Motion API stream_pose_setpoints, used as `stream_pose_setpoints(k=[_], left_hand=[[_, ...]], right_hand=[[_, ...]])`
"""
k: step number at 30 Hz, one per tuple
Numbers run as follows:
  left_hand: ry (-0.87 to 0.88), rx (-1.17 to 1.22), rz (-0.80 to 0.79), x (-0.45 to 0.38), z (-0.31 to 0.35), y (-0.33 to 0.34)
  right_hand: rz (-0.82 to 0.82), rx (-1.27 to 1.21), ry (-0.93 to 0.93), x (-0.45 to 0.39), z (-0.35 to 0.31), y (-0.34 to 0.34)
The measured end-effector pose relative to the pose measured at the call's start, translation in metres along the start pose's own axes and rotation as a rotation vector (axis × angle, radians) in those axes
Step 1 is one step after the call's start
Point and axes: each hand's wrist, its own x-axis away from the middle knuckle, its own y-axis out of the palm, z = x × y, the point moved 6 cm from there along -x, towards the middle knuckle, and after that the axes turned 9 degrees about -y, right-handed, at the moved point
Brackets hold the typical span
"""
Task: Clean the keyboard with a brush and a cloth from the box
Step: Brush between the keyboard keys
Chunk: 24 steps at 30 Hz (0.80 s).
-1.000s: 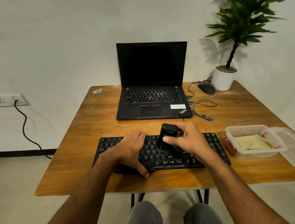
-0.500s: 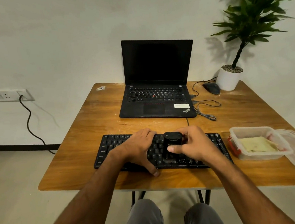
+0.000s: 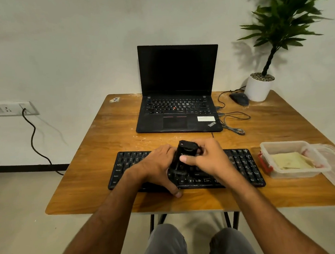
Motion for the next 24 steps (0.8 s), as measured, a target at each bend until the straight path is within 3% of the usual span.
stream_pose_setpoints(k=[7,10,13,19,24], left_hand=[[0.019,0.001,-0.002,-0.002,0.006,-0.002],[0.008,-0.001,0.006,0.0,0.002,-0.002],[0.004,0.006,0.015,0.002,-0.006,-0.004],[0.036,-0.037,0.02,0.002,0.005,-0.002],[0.042,-0.05,0.014,0.008,0.006,-0.003]], right_hand=[[-0.178,0.201,0.053,0.003,0.007,-0.01],[-0.128,0.244,0.015,-0.004,-0.006,-0.018],[-0.092,0.084,-0.02,-0.001,-0.016,0.001],[-0.096,0.087,0.073,0.017,0.009,-0.023],[-0.026,0.043,-0.019,0.014,-0.002,-0.017]])
